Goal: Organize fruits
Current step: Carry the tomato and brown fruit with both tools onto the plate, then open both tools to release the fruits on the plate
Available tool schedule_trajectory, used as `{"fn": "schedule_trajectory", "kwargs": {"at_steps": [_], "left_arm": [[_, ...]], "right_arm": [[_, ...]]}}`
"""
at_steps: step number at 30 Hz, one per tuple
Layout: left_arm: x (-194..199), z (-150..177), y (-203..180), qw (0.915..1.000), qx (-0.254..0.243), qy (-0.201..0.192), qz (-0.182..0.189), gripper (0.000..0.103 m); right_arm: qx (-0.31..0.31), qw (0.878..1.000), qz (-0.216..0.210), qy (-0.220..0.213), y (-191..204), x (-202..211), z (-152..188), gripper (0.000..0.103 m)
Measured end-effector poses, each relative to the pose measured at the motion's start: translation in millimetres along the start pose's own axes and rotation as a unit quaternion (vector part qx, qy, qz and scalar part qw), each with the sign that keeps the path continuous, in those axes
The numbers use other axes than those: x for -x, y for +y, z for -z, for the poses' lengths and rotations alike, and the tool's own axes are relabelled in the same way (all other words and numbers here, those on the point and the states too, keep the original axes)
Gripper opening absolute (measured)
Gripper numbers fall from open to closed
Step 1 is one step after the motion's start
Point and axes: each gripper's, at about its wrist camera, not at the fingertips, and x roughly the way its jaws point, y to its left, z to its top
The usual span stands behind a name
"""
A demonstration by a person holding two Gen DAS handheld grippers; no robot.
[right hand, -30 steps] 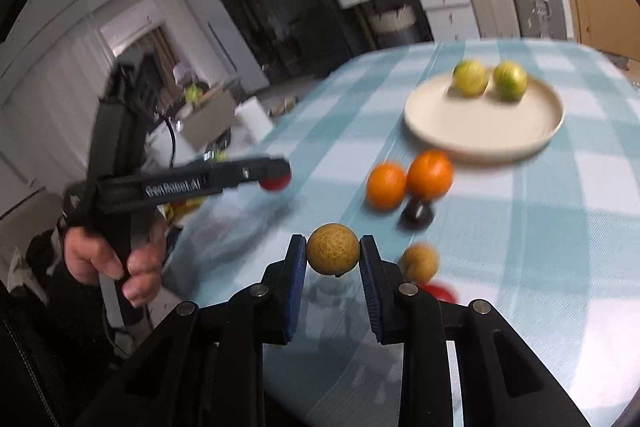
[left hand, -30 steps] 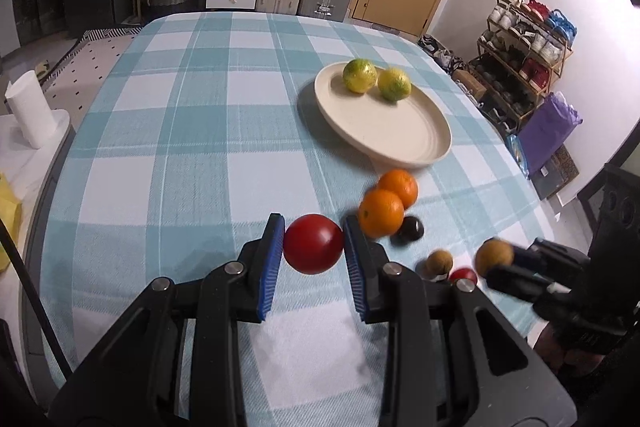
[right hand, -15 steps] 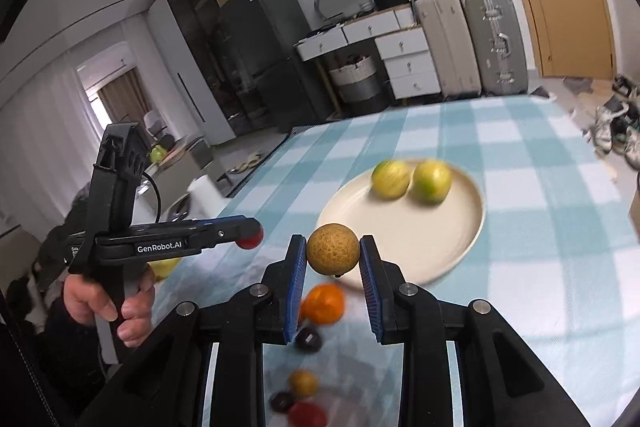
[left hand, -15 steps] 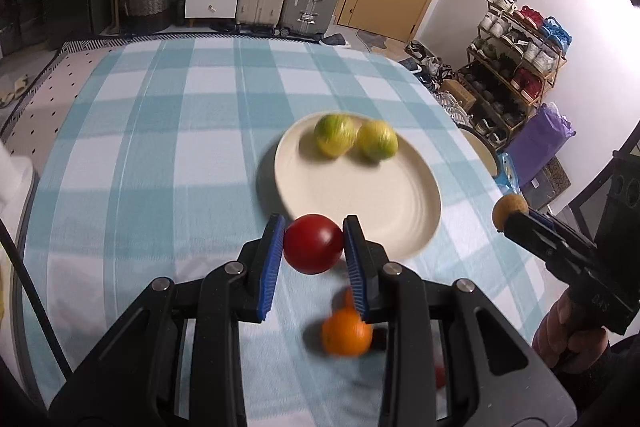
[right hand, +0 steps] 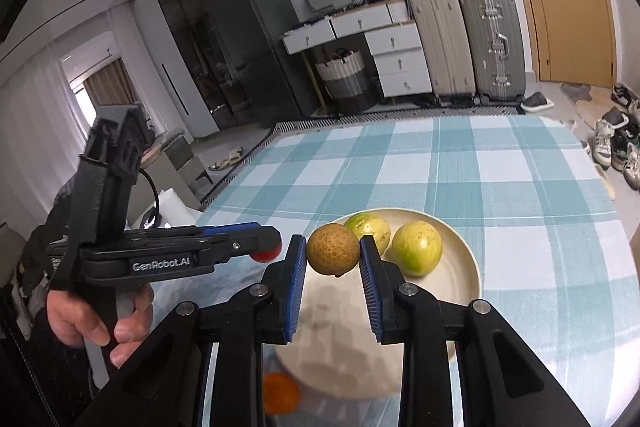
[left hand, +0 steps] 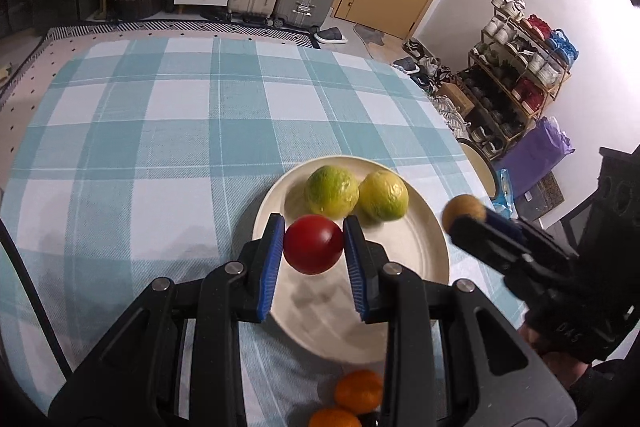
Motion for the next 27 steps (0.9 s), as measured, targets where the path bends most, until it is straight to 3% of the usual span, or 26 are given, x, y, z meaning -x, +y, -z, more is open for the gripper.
{"fn": "schedule_trajectory", "kwargs": {"at_steps": [17,27], "left_arm": [[-59,-7,17,0.9986,0.020,0.039,0.028,0.027],[-73,-7,16,0.9980,0.026,0.053,0.023,0.027]], "right_arm": [[0.020,0.997,0.022,0.067,-8,-63,11,0.028],[0.035,0.996,0.043,0.072,-6,-74,18,0.028]]}}
